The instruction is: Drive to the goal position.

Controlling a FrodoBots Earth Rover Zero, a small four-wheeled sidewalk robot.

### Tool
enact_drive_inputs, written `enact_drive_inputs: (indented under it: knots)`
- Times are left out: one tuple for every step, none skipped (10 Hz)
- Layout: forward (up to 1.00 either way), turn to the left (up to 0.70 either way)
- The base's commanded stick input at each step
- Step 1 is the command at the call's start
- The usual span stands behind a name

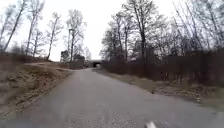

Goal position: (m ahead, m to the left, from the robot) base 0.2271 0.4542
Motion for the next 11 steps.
enact_drive_inputs:
  knots:
    - [0.70,0.00]
    - [0.70,0.00]
    - [0.70,0.00]
    - [0.70,0.00]
    - [0.70,0.00]
    - [0.70,0.00]
    - [0.70,0.00]
    - [0.70,0.00]
    - [0.70,0.00]
    - [0.70,0.00]
    - [0.70,0.00]
